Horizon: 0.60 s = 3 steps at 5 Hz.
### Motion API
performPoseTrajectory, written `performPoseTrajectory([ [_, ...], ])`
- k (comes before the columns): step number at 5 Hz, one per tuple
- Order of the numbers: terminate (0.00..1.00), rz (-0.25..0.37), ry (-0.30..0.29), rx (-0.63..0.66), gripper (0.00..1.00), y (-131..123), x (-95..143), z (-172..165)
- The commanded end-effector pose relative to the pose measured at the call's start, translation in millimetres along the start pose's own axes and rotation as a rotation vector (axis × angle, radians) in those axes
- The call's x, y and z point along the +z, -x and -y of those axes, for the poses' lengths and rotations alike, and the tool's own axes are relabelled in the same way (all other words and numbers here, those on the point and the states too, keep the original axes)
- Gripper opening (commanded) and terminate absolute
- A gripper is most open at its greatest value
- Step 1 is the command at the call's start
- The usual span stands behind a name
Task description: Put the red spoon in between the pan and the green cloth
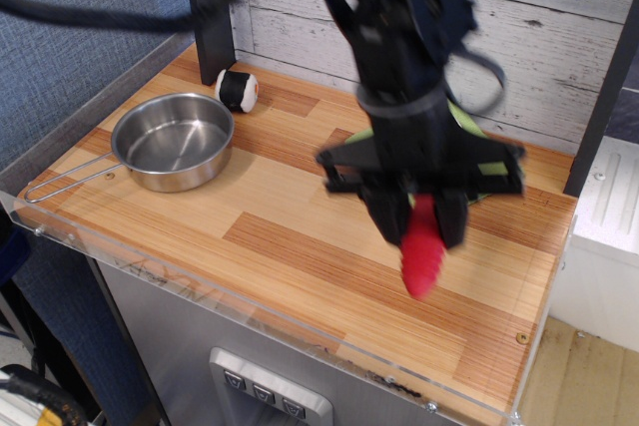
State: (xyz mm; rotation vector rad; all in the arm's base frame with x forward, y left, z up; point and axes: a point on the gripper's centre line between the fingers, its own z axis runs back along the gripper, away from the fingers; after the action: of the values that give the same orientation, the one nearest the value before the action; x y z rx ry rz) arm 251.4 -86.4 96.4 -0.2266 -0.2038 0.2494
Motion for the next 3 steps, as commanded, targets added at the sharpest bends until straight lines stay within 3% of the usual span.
performPoseTrajectory([
  [1, 0.0, 0.113, 0.031, 0.093, 0.0, -51, 39, -37],
  [3, 0.0, 0.115, -0.019, 0.191, 0.0, -78, 30, -81],
])
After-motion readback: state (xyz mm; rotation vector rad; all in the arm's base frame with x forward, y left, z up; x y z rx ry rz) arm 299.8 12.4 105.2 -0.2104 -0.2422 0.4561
